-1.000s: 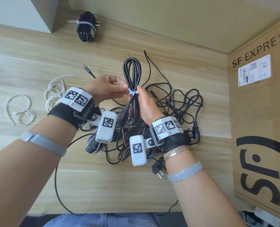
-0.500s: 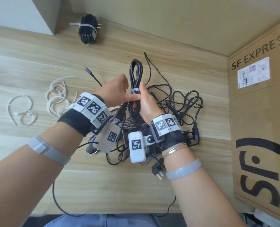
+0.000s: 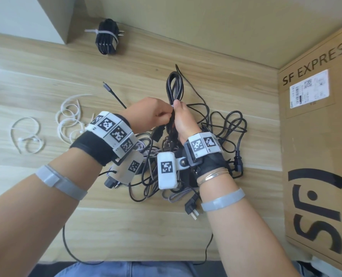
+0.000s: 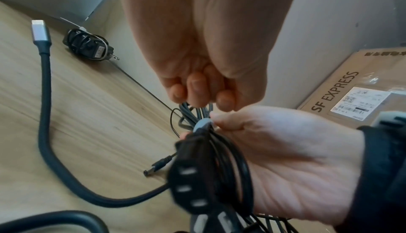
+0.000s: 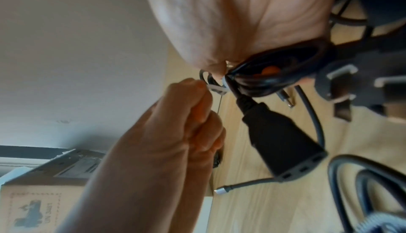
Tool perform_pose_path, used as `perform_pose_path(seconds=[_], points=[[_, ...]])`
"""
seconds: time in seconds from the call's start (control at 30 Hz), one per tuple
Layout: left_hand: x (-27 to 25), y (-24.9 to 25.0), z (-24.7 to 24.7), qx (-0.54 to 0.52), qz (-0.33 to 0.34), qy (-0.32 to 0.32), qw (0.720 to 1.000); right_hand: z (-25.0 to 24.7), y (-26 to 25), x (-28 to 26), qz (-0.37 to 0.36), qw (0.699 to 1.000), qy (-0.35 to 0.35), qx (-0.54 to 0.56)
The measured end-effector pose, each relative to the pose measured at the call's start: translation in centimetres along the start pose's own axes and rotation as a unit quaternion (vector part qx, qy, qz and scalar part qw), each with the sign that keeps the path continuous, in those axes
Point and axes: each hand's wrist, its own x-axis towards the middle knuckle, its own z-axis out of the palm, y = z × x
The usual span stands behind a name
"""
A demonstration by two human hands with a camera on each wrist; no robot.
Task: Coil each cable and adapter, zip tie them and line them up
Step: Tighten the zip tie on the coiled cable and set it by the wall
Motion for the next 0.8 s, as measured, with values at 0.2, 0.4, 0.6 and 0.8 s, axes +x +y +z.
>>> perform_pose_path(seconds=[0.2, 0.4, 0.6, 0.8], points=[[0.3, -0.5, -0.4, -0.042, -0.061, -0.026, 0.997, -0.9, 0.0, 0.4, 0.017, 1.000, -0.022, -0.007], [0.7, -0.8, -0.3, -0.144, -0.167, -0.074, 0.973, -1.5, -0.5, 0.2, 0.012, 0.998, -0.045, 0.034], [1.2, -0.2, -1.0, -0.130, -0.187, -0.054, 0.972, -2.6, -1.7, 0.6, 0.013, 0.992, -0.093, 0.082], [1.7, -0.2, -2.3, -0.145, -0.197, -0.001, 0.970, -2.8, -3.9, 0.4, -0.037, 0.989, -0.123, 0.072]])
